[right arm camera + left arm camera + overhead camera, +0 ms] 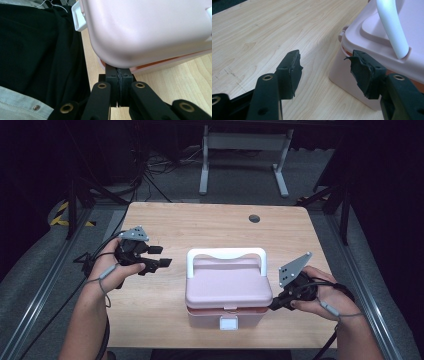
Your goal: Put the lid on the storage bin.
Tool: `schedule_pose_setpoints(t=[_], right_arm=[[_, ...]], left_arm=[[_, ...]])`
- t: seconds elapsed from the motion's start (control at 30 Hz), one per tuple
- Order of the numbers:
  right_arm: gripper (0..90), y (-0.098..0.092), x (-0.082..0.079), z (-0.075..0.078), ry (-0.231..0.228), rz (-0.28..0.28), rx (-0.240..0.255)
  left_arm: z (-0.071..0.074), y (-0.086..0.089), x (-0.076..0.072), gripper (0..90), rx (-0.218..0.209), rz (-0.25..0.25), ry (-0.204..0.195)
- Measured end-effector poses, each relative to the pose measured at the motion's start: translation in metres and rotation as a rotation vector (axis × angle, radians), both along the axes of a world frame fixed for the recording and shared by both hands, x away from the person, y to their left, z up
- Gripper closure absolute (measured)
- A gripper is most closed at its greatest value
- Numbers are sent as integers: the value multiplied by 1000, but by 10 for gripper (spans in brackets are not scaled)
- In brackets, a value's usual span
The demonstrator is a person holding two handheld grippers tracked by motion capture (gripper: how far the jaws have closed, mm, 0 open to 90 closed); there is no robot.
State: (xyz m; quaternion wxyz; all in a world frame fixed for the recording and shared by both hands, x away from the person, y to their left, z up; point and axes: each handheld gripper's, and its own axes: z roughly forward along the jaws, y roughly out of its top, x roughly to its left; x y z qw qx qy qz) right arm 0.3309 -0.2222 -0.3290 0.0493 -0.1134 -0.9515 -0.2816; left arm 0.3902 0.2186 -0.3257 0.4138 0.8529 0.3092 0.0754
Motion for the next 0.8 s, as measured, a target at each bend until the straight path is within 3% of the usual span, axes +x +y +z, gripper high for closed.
schedule_pose_setpoints(t=[0.53, 0.73, 0.8], right_arm=[[892, 1, 0, -3, 35, 13, -35], [861, -6, 1, -6, 81, 1, -61], [835, -9, 2, -5, 96, -4, -27]], left_arm=[[-3, -2, 1, 416, 12, -10, 17], [-2, -1, 2, 404, 5, -4, 12], [-2, 0, 1, 403, 1, 3, 14]])
